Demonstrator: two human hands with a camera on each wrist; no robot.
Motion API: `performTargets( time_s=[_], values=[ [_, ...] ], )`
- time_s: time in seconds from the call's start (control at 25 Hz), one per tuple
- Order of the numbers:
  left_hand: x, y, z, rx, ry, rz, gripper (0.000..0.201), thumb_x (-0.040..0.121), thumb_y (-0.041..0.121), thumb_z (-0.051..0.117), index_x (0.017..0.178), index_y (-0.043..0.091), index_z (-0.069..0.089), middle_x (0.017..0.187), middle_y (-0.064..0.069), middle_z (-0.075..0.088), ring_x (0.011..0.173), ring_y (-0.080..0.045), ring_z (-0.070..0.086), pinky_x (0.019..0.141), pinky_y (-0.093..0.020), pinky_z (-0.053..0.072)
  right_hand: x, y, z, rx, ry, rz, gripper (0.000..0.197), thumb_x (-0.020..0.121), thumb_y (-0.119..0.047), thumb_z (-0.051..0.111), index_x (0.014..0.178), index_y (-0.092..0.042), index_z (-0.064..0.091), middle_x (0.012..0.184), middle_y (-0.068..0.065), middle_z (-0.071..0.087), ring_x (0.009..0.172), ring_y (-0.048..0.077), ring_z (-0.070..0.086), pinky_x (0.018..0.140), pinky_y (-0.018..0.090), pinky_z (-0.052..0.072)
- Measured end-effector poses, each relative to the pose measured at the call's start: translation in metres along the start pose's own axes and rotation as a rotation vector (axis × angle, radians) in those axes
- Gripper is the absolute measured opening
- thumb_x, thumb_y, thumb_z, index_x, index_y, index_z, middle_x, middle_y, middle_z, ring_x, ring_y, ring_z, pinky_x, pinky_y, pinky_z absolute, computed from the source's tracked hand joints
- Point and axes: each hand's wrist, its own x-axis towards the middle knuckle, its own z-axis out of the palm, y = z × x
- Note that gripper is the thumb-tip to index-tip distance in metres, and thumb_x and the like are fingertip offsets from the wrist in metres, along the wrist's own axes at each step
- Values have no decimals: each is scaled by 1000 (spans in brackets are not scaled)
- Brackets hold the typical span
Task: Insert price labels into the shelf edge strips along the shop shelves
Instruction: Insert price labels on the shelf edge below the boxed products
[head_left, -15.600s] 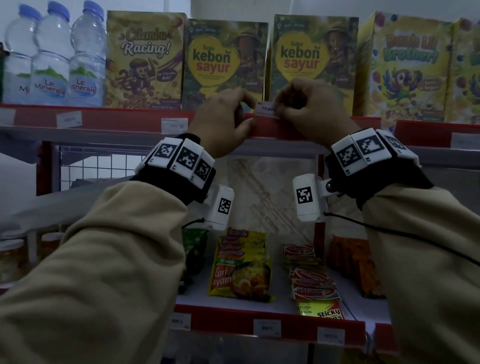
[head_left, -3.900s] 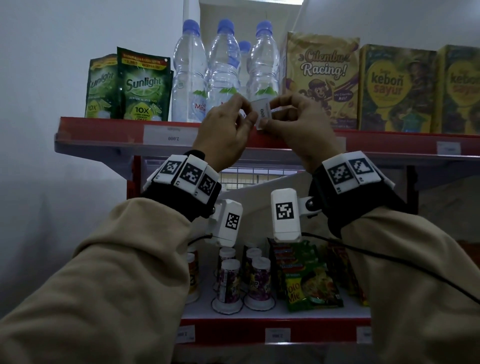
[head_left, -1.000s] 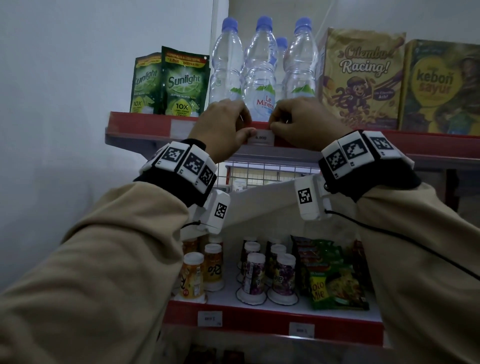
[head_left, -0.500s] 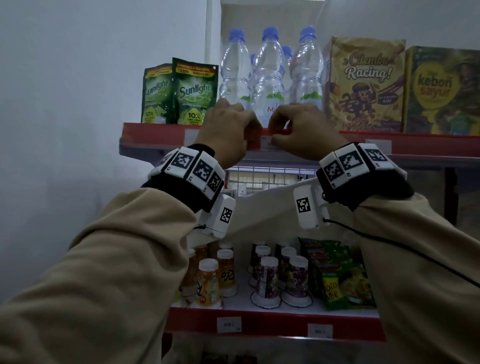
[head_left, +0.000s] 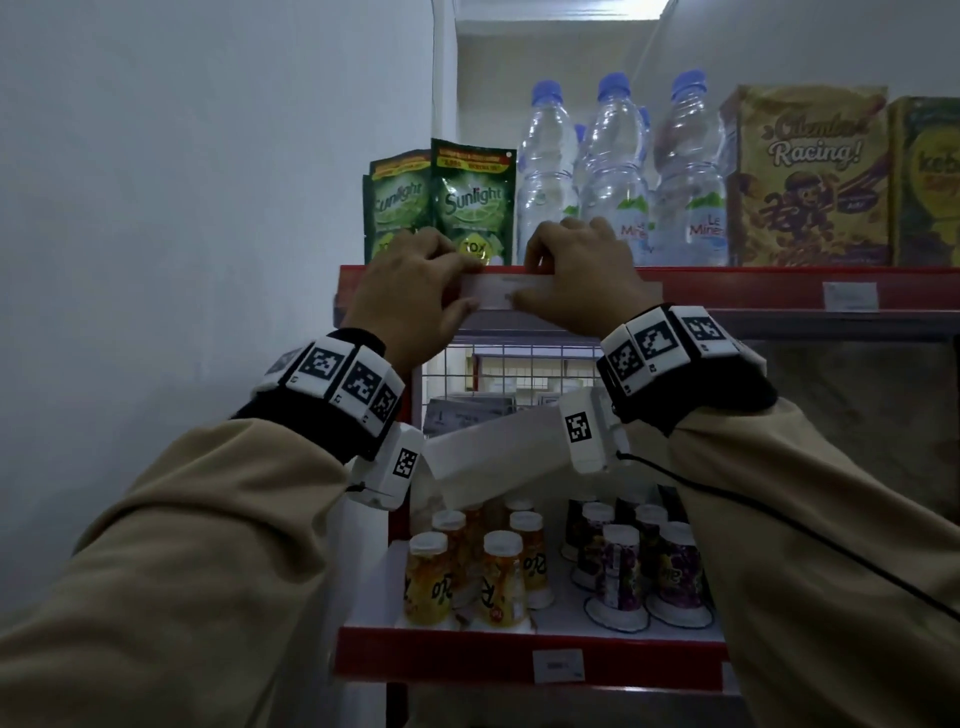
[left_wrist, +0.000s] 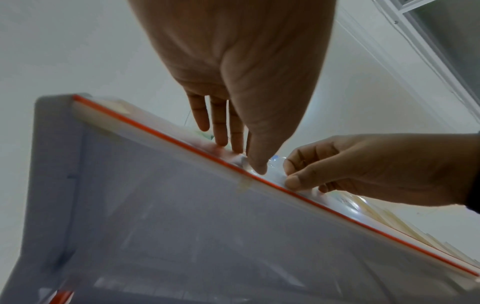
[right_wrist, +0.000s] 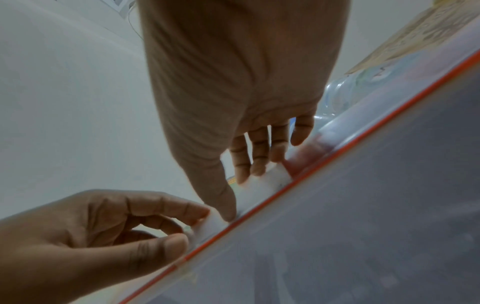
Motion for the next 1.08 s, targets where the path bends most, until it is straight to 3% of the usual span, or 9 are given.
performTargets(
  time_s=[0.12,0.32,0.6,0.76,0.92,1.0,1.08],
  values=[
    [2,-3,0,35,24,21,43,86,37,65,124,20,58,117,-5,54,112,-24,44,95,-37,35,0,-5,2,18,-1,14,33,73,-38,70,93,-20,51,99,4,50,101,23,40,88,37,38],
    [9,-3,7,28,9,6,43,86,43,62,122,19,58,114,-7,51,113,-26,40,97,-37,35,4,-12,-2,24,-33,-83,29,72,-25,70,99,-15,64,102,6,60,98,24,52,85,32,44],
    [13,-1,10,-1,17,-5,35,85,41,65,112,19,60,112,-7,50,113,-27,40,96,-39,34,9,-15,-2,-41,-90,-102,28,77,-28,67,102,-16,62,98,3,58,100,26,51,90,35,43],
    [12,-4,12,-21,31,7,37,84,40,65,114,19,58,114,-7,50,113,-27,40,96,-38,34,19,-16,-5,-87,-164,-88,24,79,-28,67,99,-16,63,94,1,47,91,19,44,77,26,32],
    [12,-10,14,-123,50,-8,55,81,39,69,127,18,47,121,-6,53,115,-26,41,98,-38,35,27,-11,-13,124,-174,20,13,82,-23,69,93,-18,65,87,-5,55,79,9,50,56,13,37],
    [10,-11,15,-184,72,-21,60,82,37,69,132,17,41,119,-7,55,114,-25,43,99,-39,36,28,-8,-14,286,-103,45,14,81,-21,72,93,-18,64,88,-3,62,79,8,56,62,8,42],
    [10,-10,15,-286,119,-40,61,86,35,64,137,15,35,105,-4,59,107,-22,47,98,-39,38,24,-10,-11,567,34,116,18,81,-12,72,96,-14,62,89,4,67,79,12,62,72,24,53]
  ],
)
